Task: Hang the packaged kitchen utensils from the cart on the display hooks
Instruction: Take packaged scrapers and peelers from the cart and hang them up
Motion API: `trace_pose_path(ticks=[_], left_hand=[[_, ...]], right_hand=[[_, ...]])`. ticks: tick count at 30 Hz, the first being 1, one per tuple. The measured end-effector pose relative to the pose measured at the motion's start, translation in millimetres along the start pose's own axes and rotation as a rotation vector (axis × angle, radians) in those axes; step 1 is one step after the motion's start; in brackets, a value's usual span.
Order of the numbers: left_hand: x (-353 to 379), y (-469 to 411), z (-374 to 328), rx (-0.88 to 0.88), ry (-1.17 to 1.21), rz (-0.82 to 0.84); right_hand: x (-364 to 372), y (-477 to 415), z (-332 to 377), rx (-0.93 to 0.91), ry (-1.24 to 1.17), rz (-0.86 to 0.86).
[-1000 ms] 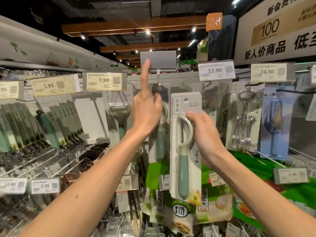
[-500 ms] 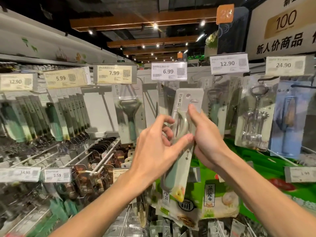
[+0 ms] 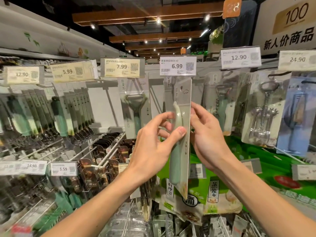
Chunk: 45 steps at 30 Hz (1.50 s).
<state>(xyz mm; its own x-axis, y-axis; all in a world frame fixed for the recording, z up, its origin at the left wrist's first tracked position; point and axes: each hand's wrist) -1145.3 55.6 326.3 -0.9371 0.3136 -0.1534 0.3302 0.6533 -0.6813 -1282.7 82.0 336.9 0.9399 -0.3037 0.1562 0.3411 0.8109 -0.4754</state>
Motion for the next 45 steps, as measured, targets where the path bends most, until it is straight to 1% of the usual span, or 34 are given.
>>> trace_pose_path(ticks=[3,7,9,12,14,16,18,20,22,25,27,29,32,34,36,39,45], left_hand=[[-6,0,-5,0.008,0.041,-0.019],[-8,-3,-7,-0.013,0.07,-0.054],[-6,-4,-7,-0.031,0.125,-0.071],[-9,-3,-6,-0.084,0.295,-0.071],[-16,-4,-7,-0.047,0.276,-0.105],[-26,-7,-3,-0.028,0.146,-0.154],[-37,-12,-1,-0.076,0.078,-0.157],[-46,-15,-1,-0.14,0.02,-0.12],[-52,-16,-3,-0.145,-0.171,-0.055],[-56,-18,-7,-0.081,-0.402,0.053],[-59,-24,-10,0.003,-0.587,0.1],[-62,-35,-13,0.075,-0.767,0.131],[-63,-54,-27,0.07,-1.118,0.211],[-60,-64,-35,0.122,-1.285,0.236],[-55,-71,-43,0.169,-1.373,0.254],[-49,-76,-55,0.209,-1.444,0.249],[-43,-80,-71,0.255,-1.497,0.143]], right_hand=[[-9,-4,0,0.013,0.029,-0.102],[-6,2,4,0.034,0.035,-0.006],[-6,5,3,0.062,0.014,0.017],[-9,6,3,0.143,-0.12,0.02],[-14,5,3,0.165,-0.179,0.012],[-18,2,3,0.131,-0.079,-0.024],[-23,0,4,0.089,0.046,-0.06],[-27,-2,5,0.086,0.087,-0.086],[-31,-4,7,0.085,0.134,-0.075],[-33,-6,10,-0.008,0.247,-0.028],[-33,-10,9,-0.063,0.29,-0.045],[-34,-16,9,-0.081,0.316,-0.055],[-34,-23,9,-0.085,0.353,-0.07],[-33,-26,10,-0.101,0.405,-0.056],[-32,-29,14,-0.123,0.467,-0.039],[-31,-31,17,-0.156,0.49,-0.04],[-28,-37,20,-0.213,0.527,-0.057]])
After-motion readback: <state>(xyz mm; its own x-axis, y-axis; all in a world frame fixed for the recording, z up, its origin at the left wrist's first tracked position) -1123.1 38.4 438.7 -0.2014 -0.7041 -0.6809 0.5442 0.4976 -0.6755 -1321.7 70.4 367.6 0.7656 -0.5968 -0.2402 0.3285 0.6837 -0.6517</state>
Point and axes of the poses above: each hand's wrist, its own y-axis away from the middle knuckle, its own x-axis out of the palm, z = x × y, and after that the axes turned 9 degrees about y, right-handed
